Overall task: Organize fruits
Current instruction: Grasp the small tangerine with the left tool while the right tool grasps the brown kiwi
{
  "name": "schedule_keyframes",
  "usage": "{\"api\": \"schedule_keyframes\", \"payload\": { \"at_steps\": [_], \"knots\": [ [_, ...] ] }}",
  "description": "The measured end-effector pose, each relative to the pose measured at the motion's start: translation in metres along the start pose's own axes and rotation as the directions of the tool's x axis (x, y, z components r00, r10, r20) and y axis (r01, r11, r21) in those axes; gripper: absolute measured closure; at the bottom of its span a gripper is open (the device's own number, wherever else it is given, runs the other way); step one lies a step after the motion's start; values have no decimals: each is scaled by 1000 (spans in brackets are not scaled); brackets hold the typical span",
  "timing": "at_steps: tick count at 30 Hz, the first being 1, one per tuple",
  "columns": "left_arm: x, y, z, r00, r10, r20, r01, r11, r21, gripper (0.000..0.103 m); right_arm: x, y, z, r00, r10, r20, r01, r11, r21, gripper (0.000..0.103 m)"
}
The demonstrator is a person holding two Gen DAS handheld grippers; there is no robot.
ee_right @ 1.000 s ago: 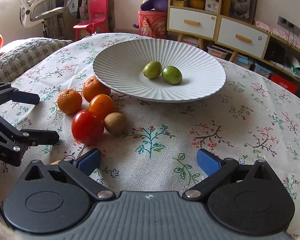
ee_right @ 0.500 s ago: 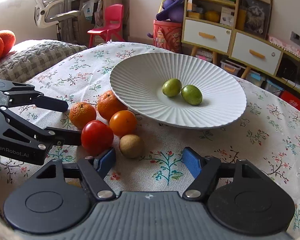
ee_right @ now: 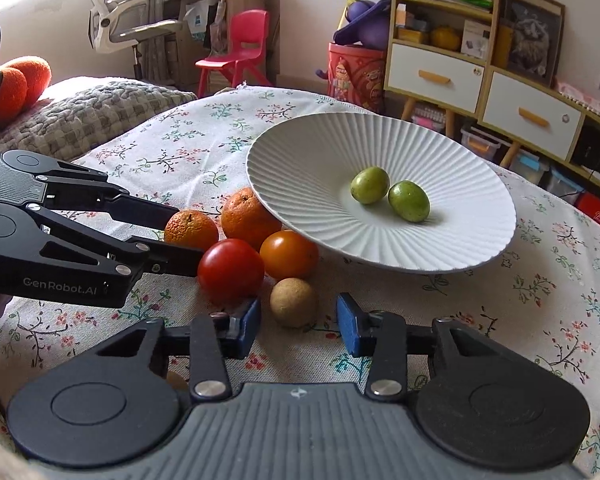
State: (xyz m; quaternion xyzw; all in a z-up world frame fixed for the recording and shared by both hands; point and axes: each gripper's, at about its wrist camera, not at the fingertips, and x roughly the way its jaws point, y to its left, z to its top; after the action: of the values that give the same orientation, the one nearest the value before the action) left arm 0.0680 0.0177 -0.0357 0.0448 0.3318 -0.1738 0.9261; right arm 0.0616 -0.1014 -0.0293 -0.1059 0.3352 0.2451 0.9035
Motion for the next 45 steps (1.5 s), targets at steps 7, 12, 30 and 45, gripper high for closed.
{"api": "schedule_keyframes", "payload": {
  "at_steps": [7,12,30,45],
  "knots": [
    [-2,0,3,1000,-5,-10,5,1000,-4,82,-1,0,2,1000,11,-8,-11,1000,3,80],
    [-5,0,5,1000,-7,-20,7,1000,-9,83,-3,0,3,1000,7,-15,-7,1000,12,80],
    [-21,-5,15,1000,-8,-6,8,1000,-4,83,-26,0,14,1000,-6,16,5,999,39,80],
    [-17,-13,40,1000,-4,-25,3,999,-36,83,-28,-12,31,997,-73,8,72,995,72,80]
  ]
}}
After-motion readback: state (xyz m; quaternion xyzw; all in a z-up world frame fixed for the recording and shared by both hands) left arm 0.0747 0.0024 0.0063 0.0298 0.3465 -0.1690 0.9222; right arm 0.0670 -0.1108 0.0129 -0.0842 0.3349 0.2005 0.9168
